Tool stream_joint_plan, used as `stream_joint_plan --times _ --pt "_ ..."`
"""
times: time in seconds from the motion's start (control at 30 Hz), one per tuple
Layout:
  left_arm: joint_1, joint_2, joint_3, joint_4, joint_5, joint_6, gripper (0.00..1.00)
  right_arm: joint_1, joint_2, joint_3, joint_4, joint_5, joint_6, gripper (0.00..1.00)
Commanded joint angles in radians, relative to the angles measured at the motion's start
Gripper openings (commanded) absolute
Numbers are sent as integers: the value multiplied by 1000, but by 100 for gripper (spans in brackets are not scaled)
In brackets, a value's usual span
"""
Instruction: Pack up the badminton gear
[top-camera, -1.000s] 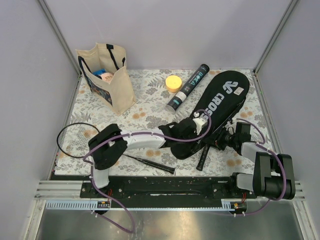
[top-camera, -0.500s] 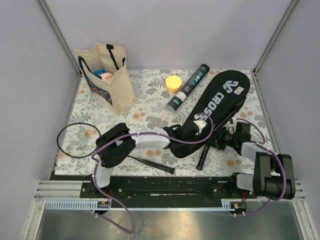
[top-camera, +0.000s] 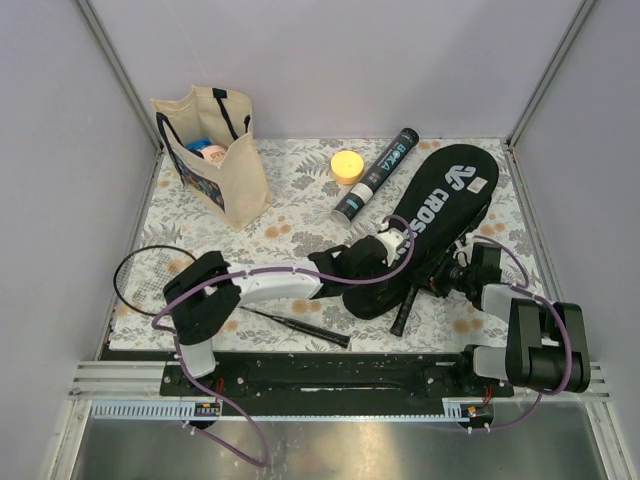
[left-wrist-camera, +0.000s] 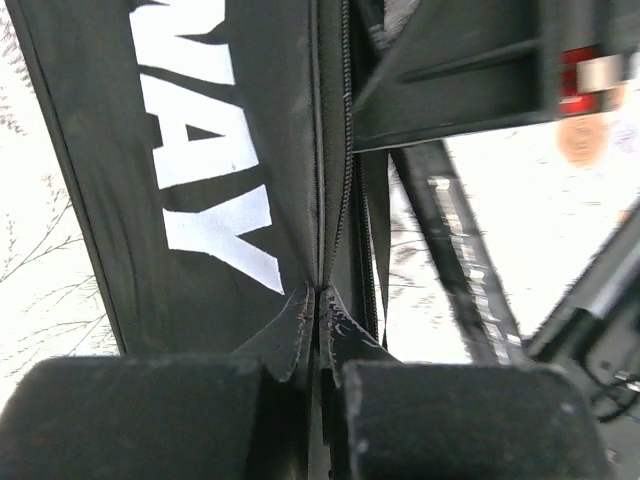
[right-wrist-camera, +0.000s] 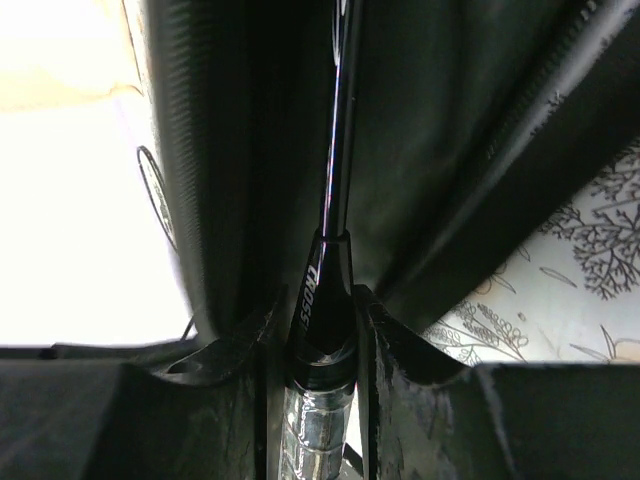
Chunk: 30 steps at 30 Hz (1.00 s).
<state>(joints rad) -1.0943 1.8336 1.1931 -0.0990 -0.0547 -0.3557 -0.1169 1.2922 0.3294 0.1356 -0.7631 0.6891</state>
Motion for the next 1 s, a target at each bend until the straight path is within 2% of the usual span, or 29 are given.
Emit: stream_joint_plan --times 0.0,0.27,0.4,0.53,0.73,0.83,0.97 --pt "-3 -92 -23 94 133 -72 0 2 61 8 163 -45 81 5" --pt "-12 -106 -87 171 205 -100 0 14 154 49 346 31 220 0" --pt "-18 -137 -142 189 188 -100 0 14 248 89 491 21 331 1" --pt "-18 -158 -158 208 206 -137 0 16 337 99 583 79 375 0" --pt "-18 -185 -196 309 260 -253 0 16 495 53 979 113 561 1" --pt "-18 -177 -225 347 265 -298 0 19 545 53 1074 130 604 5" --pt "-18 -148 -237 323 185 -327 0 23 601 40 1188 120 686 5"
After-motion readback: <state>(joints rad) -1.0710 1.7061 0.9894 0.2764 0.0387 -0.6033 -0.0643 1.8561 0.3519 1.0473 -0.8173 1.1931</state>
